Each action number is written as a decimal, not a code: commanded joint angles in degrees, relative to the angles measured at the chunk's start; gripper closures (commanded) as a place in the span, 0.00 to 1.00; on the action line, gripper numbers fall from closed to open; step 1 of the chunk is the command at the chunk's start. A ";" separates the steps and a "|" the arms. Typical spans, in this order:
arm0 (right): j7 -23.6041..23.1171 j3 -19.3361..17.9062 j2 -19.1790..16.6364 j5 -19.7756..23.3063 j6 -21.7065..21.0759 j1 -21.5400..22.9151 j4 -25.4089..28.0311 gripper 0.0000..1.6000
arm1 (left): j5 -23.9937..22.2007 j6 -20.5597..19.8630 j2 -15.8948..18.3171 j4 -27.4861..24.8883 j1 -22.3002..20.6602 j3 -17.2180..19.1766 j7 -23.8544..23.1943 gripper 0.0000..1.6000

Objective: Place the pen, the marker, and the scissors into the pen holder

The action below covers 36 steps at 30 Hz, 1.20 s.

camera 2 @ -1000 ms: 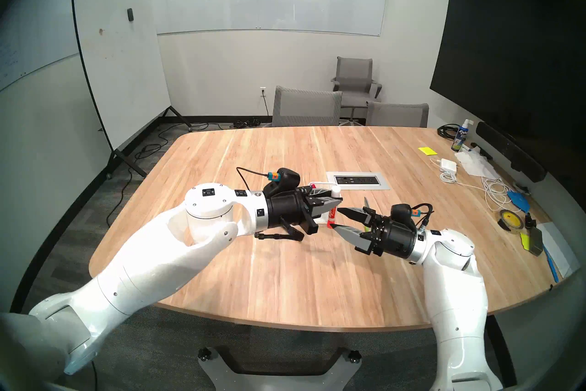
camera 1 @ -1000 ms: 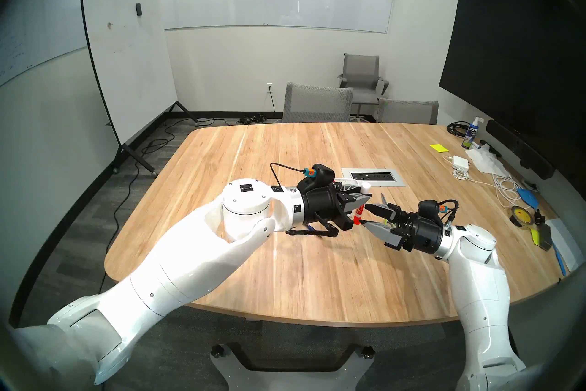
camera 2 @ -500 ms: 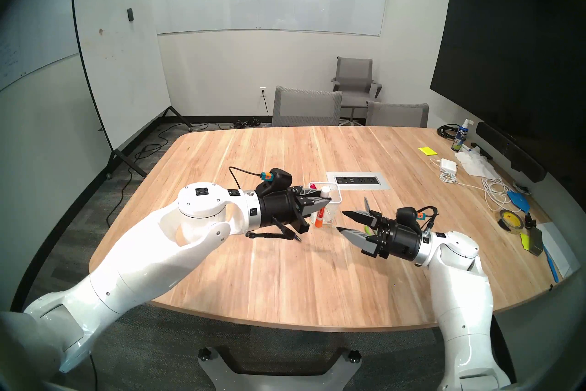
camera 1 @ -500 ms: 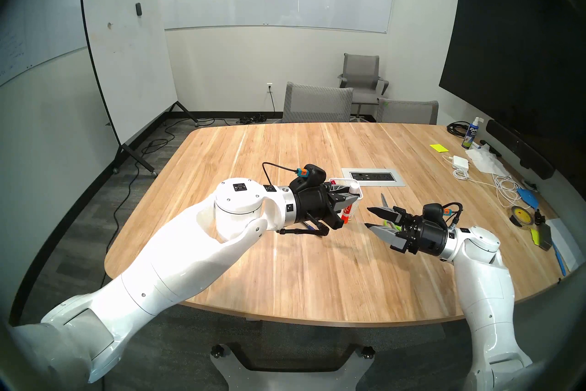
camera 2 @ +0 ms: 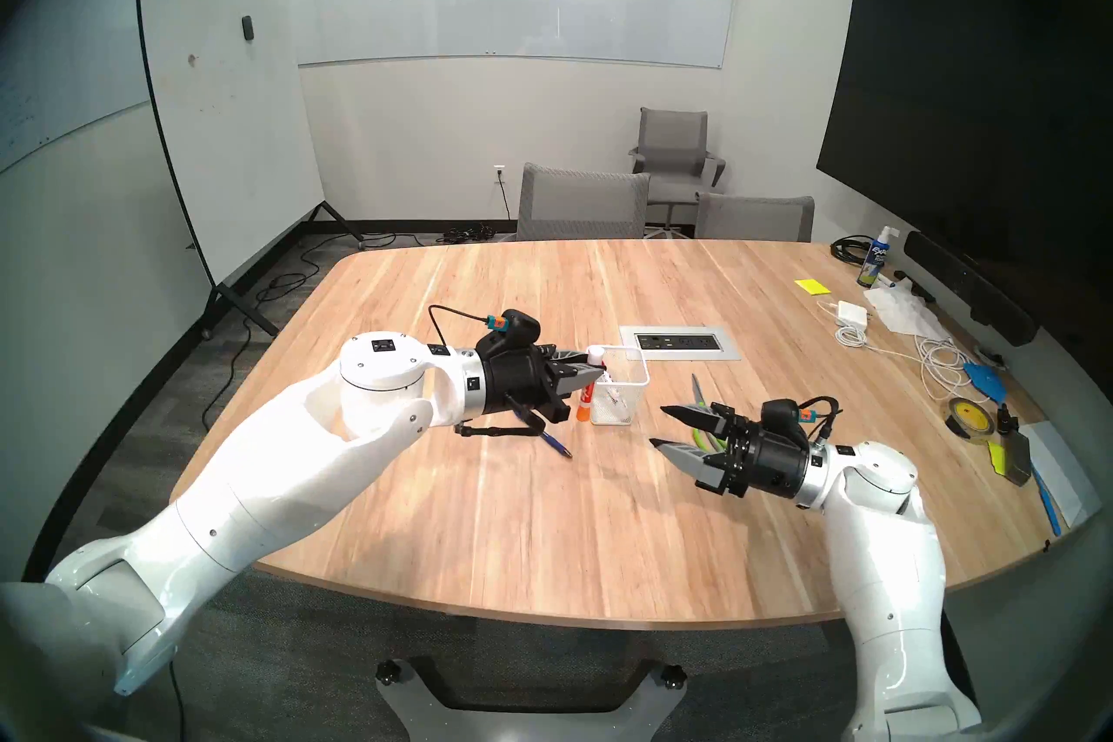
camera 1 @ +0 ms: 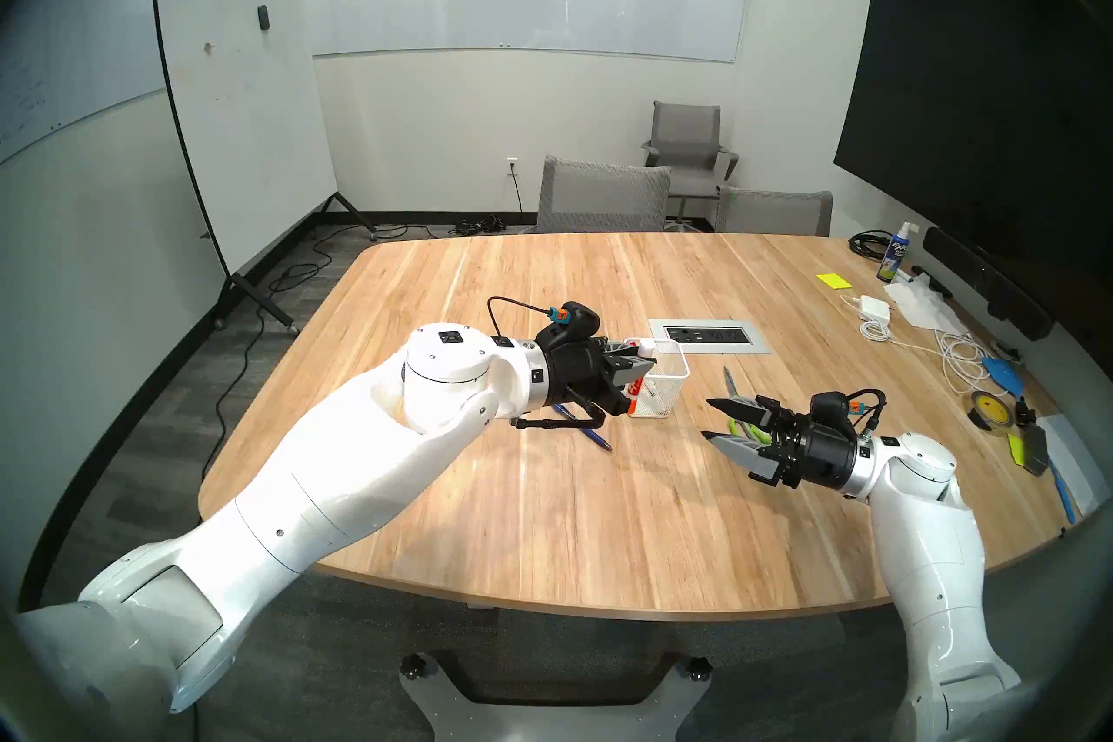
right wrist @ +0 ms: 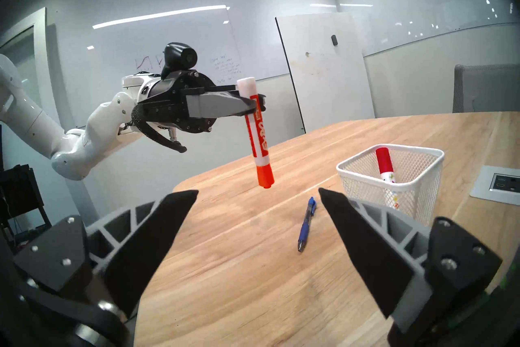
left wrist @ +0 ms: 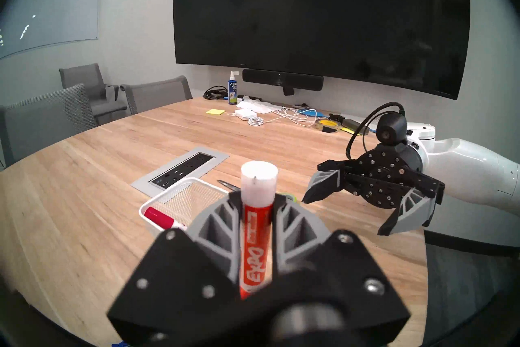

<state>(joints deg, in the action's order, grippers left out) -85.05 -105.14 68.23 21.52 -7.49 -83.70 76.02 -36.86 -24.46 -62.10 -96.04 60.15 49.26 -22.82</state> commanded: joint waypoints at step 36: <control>9.84 -2.00 3.13 -9.87 8.95 -0.22 2.15 0.00 | 0.49 1.57 -4.59 9.30 -9.80 0.99 -4.42 1.00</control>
<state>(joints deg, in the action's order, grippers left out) -75.21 -107.04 71.16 11.07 2.04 -84.80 77.38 -36.37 -23.81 -65.31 -87.74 53.32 49.42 -26.58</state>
